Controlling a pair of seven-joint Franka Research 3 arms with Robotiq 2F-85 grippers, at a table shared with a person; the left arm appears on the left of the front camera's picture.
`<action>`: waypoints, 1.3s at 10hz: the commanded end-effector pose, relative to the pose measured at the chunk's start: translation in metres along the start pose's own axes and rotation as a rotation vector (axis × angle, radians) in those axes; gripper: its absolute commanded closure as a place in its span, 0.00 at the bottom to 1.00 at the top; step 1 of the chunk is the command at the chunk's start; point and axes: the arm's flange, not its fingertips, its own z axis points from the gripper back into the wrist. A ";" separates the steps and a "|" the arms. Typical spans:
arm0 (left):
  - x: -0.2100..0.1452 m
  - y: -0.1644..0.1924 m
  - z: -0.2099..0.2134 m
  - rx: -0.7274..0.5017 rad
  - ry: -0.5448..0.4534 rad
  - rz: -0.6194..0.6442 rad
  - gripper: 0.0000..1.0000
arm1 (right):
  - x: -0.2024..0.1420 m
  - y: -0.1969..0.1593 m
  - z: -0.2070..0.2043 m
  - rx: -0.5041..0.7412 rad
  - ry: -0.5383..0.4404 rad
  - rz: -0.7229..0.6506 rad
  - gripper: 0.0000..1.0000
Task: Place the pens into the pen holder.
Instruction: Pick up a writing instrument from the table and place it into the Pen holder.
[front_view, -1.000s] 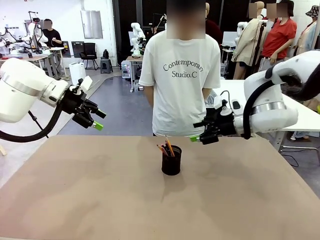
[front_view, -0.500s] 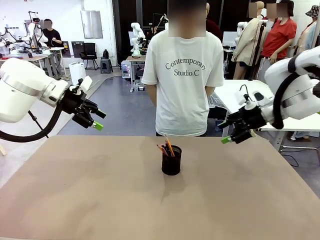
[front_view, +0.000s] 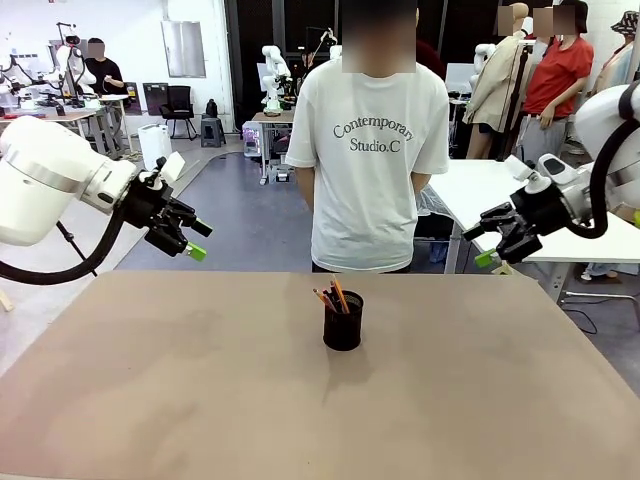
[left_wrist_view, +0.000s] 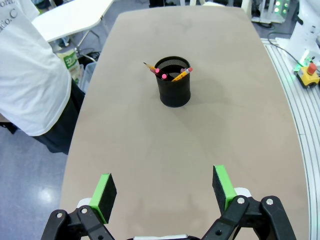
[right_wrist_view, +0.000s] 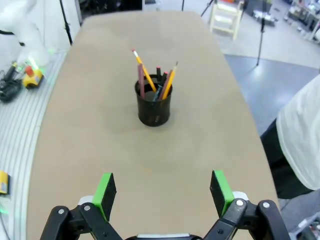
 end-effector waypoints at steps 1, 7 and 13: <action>0.001 -0.001 0.002 -0.007 -0.005 0.002 0.00 | 0.002 -0.009 0.018 0.056 -0.033 -0.080 0.00; 0.001 -0.001 0.002 -0.007 -0.005 0.002 0.00 | -0.002 -0.005 0.021 0.046 -0.043 -0.064 0.00; 0.001 -0.001 0.002 -0.007 -0.005 0.002 0.00 | -0.002 -0.005 0.021 0.046 -0.043 -0.064 0.00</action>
